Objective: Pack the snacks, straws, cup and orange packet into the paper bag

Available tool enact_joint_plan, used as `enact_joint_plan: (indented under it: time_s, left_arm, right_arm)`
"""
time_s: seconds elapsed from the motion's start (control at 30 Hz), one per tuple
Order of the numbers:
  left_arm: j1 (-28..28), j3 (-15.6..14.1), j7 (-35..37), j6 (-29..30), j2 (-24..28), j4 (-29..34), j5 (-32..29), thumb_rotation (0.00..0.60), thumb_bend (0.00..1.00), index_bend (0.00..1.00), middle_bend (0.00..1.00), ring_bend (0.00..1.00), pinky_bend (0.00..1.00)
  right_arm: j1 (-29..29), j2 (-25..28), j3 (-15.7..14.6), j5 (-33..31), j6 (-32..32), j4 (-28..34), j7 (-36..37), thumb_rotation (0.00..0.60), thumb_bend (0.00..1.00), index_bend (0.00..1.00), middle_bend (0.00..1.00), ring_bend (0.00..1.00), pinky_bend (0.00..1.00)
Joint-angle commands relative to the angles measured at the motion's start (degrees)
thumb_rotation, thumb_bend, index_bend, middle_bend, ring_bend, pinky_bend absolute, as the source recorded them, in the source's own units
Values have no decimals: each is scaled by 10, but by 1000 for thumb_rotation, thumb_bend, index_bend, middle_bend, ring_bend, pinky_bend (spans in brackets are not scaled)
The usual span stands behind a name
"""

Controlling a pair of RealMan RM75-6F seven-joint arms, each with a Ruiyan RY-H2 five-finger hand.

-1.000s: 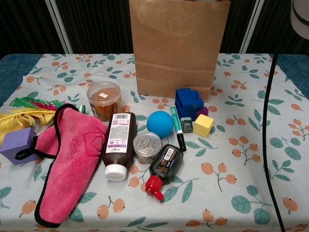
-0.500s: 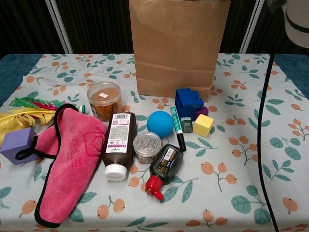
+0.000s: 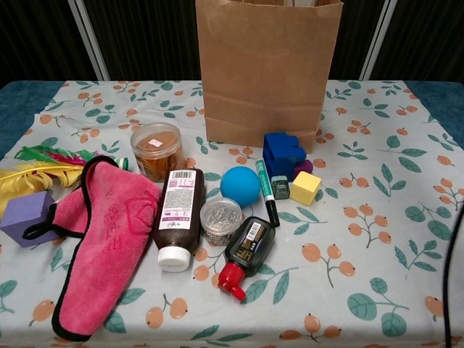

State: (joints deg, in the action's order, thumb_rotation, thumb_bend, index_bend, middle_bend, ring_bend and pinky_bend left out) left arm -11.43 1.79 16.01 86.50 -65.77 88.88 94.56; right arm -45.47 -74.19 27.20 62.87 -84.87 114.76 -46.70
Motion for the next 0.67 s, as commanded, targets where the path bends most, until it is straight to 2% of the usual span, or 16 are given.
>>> enact_joint_plan:
  time_s: [0.03,0.1,0.13,0.27,0.33,0.43,0.53,0.67]
  left_arm:
    - [-6,-11,-10,-14,-1,1,10,219,0,56,39,27,69]
    - [-7,-16,-14,-20,-3,2,13,219,0,56,39,27,69]
    - [-7,-19,-17,-22,-3,4,15,219,0,56,39,28,69]
    - [-5,-28,-30,-24,-1,8,23,220,0,56,39,28,69]
    - [-4,-33,-35,-24,1,11,27,219,0,56,39,28,69]
    - [2,-41,-40,-19,3,12,32,217,0,55,39,28,69]
    - [11,-50,-42,-13,0,8,34,217,0,56,39,27,69]
    - [21,-58,-45,-6,-5,3,36,218,0,55,39,28,69]
  right_arm:
    - [212,187,-189,199,-115,60,-14,600,47,136,221,48,4]
    - [267,197,-238,230,-143,17,23,600,75,131,195,22,0]
    - [300,195,-266,234,-153,-11,65,600,75,128,184,14,0]
    - [376,179,-328,220,-150,-108,217,600,71,108,145,0,0]
    - [403,161,-342,223,-151,-165,290,600,66,97,136,0,0]
    - [429,134,-347,240,-164,-245,366,600,65,83,124,0,0]
    - [447,112,-345,246,-171,-301,398,600,61,49,95,0,0]
    - [456,101,-332,247,-171,-326,429,600,57,30,76,0,0]
